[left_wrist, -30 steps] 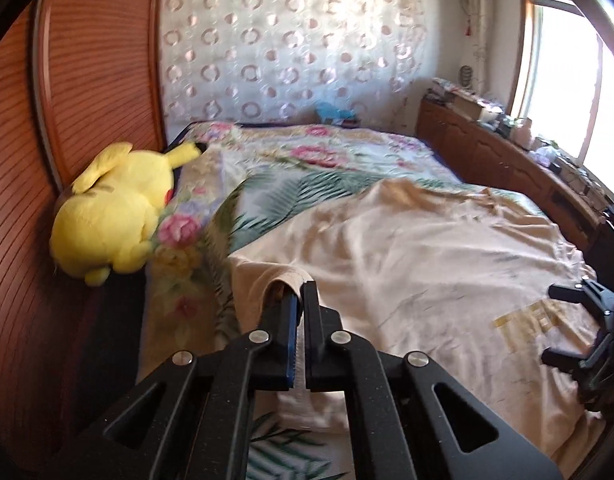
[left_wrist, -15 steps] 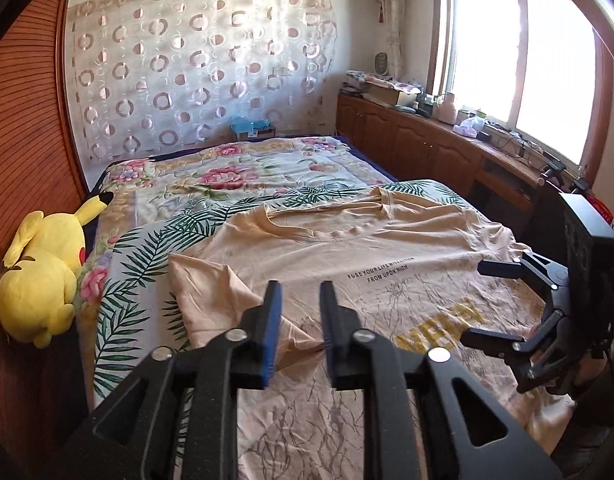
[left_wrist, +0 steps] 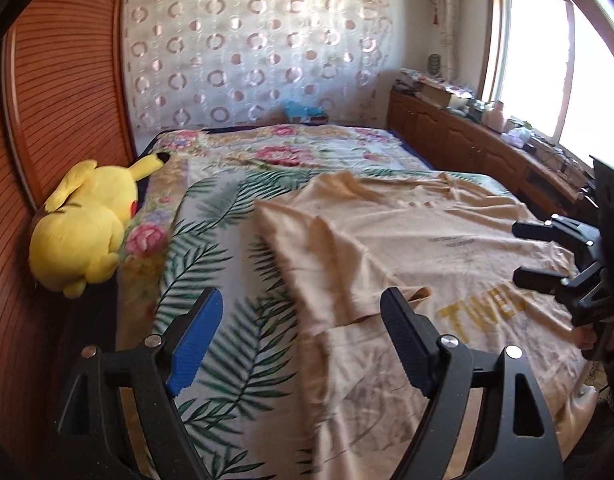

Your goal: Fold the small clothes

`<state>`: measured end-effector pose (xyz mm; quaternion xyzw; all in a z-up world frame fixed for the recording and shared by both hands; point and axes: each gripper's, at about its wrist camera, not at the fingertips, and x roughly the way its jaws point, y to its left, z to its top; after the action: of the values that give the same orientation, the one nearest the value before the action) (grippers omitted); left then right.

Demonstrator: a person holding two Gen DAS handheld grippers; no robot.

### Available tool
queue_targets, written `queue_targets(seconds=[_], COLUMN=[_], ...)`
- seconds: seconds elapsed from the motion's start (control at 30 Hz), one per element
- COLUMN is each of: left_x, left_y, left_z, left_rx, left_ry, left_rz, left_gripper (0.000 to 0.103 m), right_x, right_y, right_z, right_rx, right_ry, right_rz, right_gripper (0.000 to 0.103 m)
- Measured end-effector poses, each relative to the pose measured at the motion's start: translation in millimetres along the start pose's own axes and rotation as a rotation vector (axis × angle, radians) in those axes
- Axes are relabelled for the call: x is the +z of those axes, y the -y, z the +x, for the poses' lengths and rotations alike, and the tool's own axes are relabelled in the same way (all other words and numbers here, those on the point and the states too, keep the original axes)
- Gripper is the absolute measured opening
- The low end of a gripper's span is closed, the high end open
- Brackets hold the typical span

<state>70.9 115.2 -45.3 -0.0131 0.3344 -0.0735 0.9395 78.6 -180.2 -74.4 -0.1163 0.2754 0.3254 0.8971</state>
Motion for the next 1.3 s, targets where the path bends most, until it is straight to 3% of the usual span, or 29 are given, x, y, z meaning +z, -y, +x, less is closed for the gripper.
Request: queue_targets(seconds=[0.27, 0.4, 0.63, 0.77, 0.97, 1.17, 1.3], left_x=[-24, -31, -38, -40, -43, -44, -44], left_y=[-20, -26, -32, -30, -27, -24, -17], left_z=[-6, -9, -12, -15, -18, -14, -12], left_rx=[0.055, 0.09, 0.071, 0.065, 0.062, 0.058, 0.052], left_ry=[0.038, 0.055, 0.054, 0.057, 0.053, 0.044, 0.035], left_rz=[-0.077, -0.093, -0.114, -0.105, -0.105, -0.105, -0.096], left_gripper=[0.082, 0.082, 0.082, 0.082, 0.082, 0.082, 0.082], right_x=[25, 35, 48, 52, 55, 56, 51], right_y=[-19, -30, -43, -50, -45, -16, 5], right_z=[47, 75, 122, 140, 149, 134, 117], right_rx=[0.119, 0.162, 0.217, 0.194, 0.164, 0.163, 0.107], right_ry=[-0.048, -0.093, -0.176, -0.224, -0.237, -0.172, -0.147], right_rz=[-0.07, -0.085, -0.109, -0.135, -0.139, -0.052, -0.013], right_gripper=[0.054, 0.051, 0.041, 0.038, 0.008, 0.005, 0.005])
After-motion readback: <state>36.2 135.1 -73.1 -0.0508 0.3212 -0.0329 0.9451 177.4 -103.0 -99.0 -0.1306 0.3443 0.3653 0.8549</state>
